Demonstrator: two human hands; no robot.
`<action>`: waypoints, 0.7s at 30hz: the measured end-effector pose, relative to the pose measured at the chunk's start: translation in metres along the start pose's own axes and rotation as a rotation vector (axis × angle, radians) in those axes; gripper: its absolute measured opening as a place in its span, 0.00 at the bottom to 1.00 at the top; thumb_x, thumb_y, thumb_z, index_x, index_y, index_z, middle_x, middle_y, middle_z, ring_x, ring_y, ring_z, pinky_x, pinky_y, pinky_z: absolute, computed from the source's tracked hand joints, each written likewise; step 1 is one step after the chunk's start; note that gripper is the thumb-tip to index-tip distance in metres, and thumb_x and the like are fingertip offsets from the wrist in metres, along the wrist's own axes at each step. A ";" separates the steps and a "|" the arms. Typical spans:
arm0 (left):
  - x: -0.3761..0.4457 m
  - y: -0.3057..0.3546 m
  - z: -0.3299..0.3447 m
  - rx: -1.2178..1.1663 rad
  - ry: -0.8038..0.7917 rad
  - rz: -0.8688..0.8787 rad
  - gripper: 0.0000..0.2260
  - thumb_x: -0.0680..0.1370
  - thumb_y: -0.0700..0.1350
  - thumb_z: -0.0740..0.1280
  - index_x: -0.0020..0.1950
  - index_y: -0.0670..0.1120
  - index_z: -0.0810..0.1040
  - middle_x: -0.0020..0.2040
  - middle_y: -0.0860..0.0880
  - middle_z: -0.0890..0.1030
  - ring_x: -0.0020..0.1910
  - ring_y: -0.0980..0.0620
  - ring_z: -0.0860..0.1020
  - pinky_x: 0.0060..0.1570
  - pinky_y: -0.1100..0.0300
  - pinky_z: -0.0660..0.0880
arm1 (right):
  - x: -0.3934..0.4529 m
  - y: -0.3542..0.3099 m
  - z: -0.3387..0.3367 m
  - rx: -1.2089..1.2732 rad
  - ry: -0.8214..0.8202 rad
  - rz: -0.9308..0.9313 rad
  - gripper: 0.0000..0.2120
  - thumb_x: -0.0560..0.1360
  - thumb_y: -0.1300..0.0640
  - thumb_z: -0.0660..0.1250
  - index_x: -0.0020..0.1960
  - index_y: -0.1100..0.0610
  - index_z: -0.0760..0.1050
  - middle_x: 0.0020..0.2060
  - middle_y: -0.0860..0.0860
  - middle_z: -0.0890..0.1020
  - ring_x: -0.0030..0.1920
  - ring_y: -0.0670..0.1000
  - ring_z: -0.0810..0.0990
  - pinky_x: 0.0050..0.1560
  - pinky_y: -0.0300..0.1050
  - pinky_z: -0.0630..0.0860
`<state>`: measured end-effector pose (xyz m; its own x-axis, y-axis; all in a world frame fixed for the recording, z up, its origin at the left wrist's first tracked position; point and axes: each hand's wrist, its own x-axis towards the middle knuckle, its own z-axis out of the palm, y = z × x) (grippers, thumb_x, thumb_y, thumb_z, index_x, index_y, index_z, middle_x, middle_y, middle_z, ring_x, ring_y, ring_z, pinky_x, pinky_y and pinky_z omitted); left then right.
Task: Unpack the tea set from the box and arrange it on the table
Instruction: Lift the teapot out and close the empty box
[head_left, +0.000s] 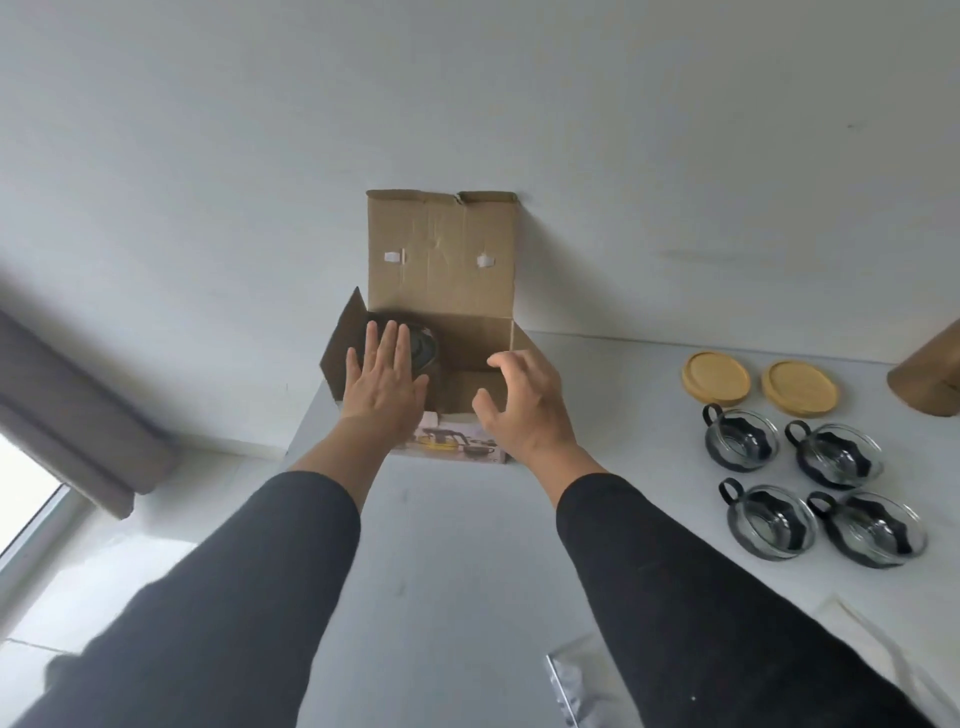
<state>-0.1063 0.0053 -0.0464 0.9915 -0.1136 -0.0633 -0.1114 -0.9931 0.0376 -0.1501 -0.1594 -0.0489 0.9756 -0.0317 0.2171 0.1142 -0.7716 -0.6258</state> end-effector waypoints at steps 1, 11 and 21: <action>0.004 -0.008 -0.002 0.013 -0.010 0.001 0.28 0.83 0.53 0.46 0.78 0.43 0.39 0.78 0.47 0.39 0.76 0.46 0.35 0.74 0.47 0.39 | 0.004 -0.005 0.006 -0.015 -0.016 0.005 0.17 0.75 0.54 0.64 0.61 0.59 0.73 0.58 0.53 0.75 0.54 0.54 0.76 0.50 0.44 0.72; 0.026 -0.062 0.011 -0.053 -0.113 0.009 0.37 0.80 0.60 0.54 0.77 0.42 0.37 0.78 0.45 0.38 0.76 0.44 0.35 0.75 0.47 0.41 | 0.020 -0.020 0.046 -0.117 -0.112 0.139 0.15 0.77 0.52 0.62 0.60 0.59 0.72 0.59 0.53 0.73 0.54 0.53 0.75 0.45 0.38 0.66; 0.030 -0.086 0.020 -0.511 -0.200 0.102 0.55 0.67 0.62 0.73 0.78 0.46 0.37 0.79 0.51 0.41 0.78 0.49 0.48 0.73 0.53 0.56 | 0.043 -0.051 0.077 -0.014 -0.110 0.422 0.14 0.75 0.44 0.63 0.43 0.53 0.81 0.41 0.48 0.83 0.49 0.53 0.77 0.48 0.44 0.76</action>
<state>-0.0687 0.0866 -0.0713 0.9397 -0.2617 -0.2203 -0.1102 -0.8413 0.5293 -0.0995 -0.0727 -0.0657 0.9505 -0.2789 -0.1372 -0.3008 -0.7142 -0.6320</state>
